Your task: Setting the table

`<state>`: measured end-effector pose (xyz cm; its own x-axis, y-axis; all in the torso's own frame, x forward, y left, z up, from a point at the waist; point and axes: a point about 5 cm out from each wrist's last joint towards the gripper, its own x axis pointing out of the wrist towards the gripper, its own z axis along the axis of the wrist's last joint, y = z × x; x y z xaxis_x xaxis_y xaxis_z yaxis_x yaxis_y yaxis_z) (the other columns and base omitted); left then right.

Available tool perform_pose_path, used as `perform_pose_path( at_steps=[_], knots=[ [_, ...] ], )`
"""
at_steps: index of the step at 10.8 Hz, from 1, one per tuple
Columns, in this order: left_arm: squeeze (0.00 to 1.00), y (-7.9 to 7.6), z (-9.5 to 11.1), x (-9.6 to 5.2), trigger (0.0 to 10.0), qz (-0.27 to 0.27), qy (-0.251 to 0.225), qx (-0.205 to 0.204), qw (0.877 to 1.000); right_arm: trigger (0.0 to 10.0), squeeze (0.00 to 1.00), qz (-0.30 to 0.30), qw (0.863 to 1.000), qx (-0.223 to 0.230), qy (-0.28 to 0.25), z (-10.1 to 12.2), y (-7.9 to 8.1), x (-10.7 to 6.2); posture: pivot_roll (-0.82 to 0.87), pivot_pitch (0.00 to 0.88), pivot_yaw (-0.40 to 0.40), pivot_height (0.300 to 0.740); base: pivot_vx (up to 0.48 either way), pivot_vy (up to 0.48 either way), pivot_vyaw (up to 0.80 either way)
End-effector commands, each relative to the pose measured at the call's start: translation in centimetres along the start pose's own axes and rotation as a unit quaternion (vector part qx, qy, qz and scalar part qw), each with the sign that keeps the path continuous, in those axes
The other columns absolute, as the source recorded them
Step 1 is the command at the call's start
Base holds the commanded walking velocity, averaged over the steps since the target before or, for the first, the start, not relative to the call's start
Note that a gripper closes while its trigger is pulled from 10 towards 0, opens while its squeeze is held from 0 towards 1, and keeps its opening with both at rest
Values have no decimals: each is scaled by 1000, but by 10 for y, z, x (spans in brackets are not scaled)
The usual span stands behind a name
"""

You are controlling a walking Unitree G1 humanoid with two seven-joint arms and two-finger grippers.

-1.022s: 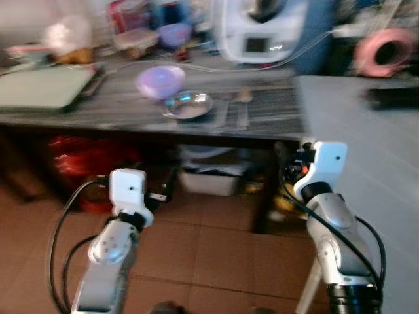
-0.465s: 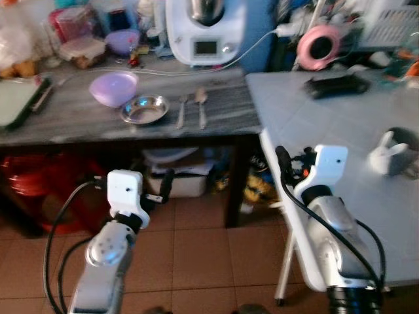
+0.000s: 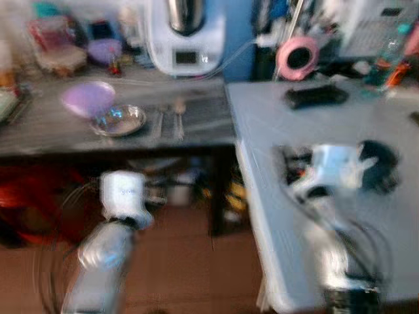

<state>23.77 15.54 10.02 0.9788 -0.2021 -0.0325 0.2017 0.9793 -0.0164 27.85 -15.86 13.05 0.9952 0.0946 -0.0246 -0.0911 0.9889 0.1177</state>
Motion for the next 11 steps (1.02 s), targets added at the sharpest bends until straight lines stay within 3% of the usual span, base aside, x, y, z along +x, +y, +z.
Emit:
perform_pose_path(
  at_steps=[1, 5, 7, 11],
  knots=[
    [0, -6, 5, 3, 10000, -7, -12, -7, 1000, 10000, 0, -13, 1000, -5, -2, 3, -9, -1, -55, 2, 30, 740, 0, 0, 0],
    [0, 10, 0, 5, 10000, 59, 11, 6, 998, 10000, 0, -16, 1000, -6, 4, 1, -9, -2, -51, 3, 31, 740, 0, 0, 0],
    [0, 10, 0, 4, 10000, 52, 11, 6, 999, 10000, 0, -16, 1000, -3, 6, 0, -8, -2, -45, 2, 33, 740, 0, 0, 0],
    [0, 9, 0, 3, 10000, 50, 13, 6, 999, 10000, 0, -17, 1000, 2, 7, -1, -8, -3, -45, 6, 38, 740, -316, 0, 0]
  ],
)
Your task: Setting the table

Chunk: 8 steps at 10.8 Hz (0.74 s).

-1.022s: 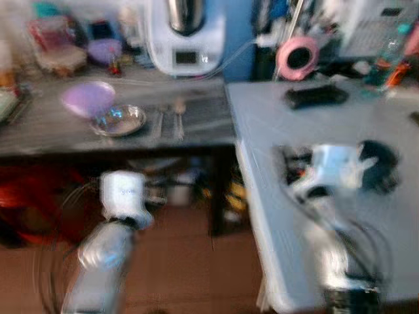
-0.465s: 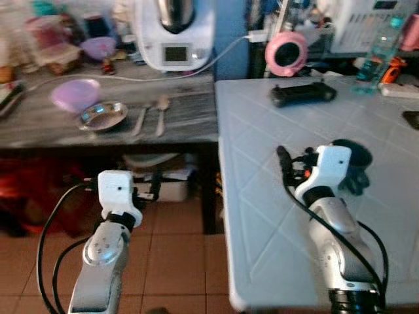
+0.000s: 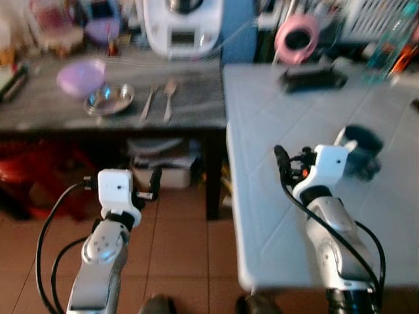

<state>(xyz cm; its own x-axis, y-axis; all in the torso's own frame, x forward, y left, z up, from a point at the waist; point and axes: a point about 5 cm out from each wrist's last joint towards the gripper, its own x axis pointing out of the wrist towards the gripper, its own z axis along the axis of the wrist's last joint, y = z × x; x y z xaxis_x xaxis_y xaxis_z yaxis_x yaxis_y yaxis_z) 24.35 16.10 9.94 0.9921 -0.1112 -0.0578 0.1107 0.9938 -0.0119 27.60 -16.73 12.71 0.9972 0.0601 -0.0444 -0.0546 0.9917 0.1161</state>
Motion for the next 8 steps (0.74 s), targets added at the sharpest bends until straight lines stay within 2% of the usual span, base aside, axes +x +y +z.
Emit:
perform_pose_path(
  at_steps=[1, 5, 7, 8],
  knots=[
    [0, 1, 0, -2, 10000, -1, 2, 6, 1000, 10000, 0, 1, 1000, 2, 0, 1, 1, -1, -46, 9, 38, 740, -337, 0, 0],
    [0, -3, 5, -5, 10000, -20, -12, 1, 1000, 10000, 0, -6, 1000, -1, 1, -1, -1, -3, -43, 13, 38, 740, 0, 0, 0],
    [0, -8, 6, -8, 10000, -30, -14, -9, 999, 10000, 0, -22, 1000, -10, -4, 1, -7, -6, -40, 16, 37, 740, 0, -459, 0],
    [0, -8, 6, -14, 10000, -24, -12, -17, 999, 10000, 0, -43, 999, -26, -6, 0, -17, -13, -35, 21, 37, 740, 0, -461, 0]
  ],
)
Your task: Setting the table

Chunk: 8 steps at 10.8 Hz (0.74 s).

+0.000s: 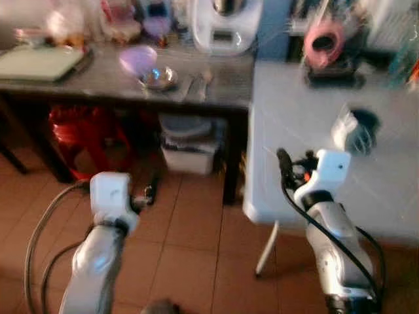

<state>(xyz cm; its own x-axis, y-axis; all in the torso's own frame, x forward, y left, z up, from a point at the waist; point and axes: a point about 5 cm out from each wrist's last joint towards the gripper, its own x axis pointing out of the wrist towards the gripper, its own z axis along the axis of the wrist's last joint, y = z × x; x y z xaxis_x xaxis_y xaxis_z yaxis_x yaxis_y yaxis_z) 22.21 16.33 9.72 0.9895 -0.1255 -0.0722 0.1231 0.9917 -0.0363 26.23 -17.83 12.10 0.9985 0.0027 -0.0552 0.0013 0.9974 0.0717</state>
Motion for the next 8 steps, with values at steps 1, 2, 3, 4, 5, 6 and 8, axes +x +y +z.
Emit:
perform_pose_path(
  at_steps=[1, 2, 3, 4, 5, 6, 8],
  knots=[
    [0, -6, 8, 0, 10000, -12, -15, -6, 1000, 10000, 0, -29, 1000, -11, -2, 1, -14, -5, -36, 27, 39, 740, 0, -461, 0],
    [0, -5, 7, -2, 10000, -13, -11, -5, 1000, 10000, 0, -30, 999, -11, 0, 0, -15, -6, -35, 29, 39, 740, 0, -461, 0],
    [0, -4, 7, -3, 10000, -14, -8, -2, 1000, 10000, 0, -30, 1000, -10, 1, 0, -15, -6, -35, 30, 41, 740, 0, -461, 0],
    [0, -4, 9, -1, 10000, -14, -11, 6, 1000, 10000, 0, -26, 1000, -9, -2, 2, -12, -4, -34, 30, 40, 740, 0, -454, 0],
    [0, -5, 11, 2, 10000, -14, -15, 15, 1000, 10000, 0, -22, 1000, -10, -6, 3, -9, -1, -33, 29, 41, 740, 360, -315, 0],
    [0, -5, 11, 3, 10000, -12, -13, 21, 1000, 10000, 0, -18, 1000, -10, -10, 5, -7, 2, -33, 30, 44, 740, 412, -240, 0],
    [0, -6, 12, 5, 10000, -16, -13, 27, 999, 10000, 0, -14, 1000, -9, -16, 8, -4, 7, -31, 29, 50, 740, 457, 0, 0]
  ],
)
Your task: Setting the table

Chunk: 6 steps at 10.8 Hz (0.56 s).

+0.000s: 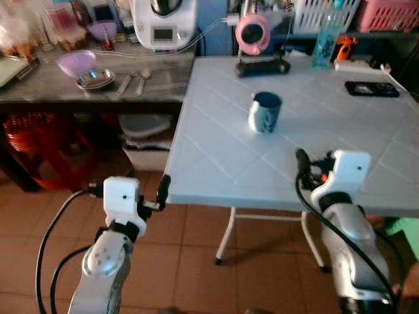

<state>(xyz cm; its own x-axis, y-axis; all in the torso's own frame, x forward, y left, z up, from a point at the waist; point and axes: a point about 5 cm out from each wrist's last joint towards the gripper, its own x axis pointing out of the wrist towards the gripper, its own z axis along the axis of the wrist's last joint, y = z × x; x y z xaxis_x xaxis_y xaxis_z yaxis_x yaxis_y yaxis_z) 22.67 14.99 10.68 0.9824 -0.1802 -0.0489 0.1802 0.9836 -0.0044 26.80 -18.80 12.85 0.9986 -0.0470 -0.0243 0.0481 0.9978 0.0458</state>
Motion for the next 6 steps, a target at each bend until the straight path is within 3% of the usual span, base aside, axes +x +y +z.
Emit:
perform_pose_path(
  at_steps=[1, 2, 6],
  knots=[
    [0, 8, 0, 1, 10000, 16, 7, 10, 1000, 10000, 0, 12, 1000, 5, -2, 1, 7, 4, -32, 30, 52, 740, 480, 0, 0],
    [0, 10, 1, 3, 10000, 27, 5, 5, 1000, 10000, 0, 24, 1000, 7, -1, 2, 11, 8, -30, 31, 54, 740, 379, 292, 0],
    [0, 13, 3, 0, 10000, 37, 4, 12, 999, 10000, 0, 63, 998, -12, -4, 5, 27, 18, -7, 60, 57, 740, 0, 0, 0]
  ],
)
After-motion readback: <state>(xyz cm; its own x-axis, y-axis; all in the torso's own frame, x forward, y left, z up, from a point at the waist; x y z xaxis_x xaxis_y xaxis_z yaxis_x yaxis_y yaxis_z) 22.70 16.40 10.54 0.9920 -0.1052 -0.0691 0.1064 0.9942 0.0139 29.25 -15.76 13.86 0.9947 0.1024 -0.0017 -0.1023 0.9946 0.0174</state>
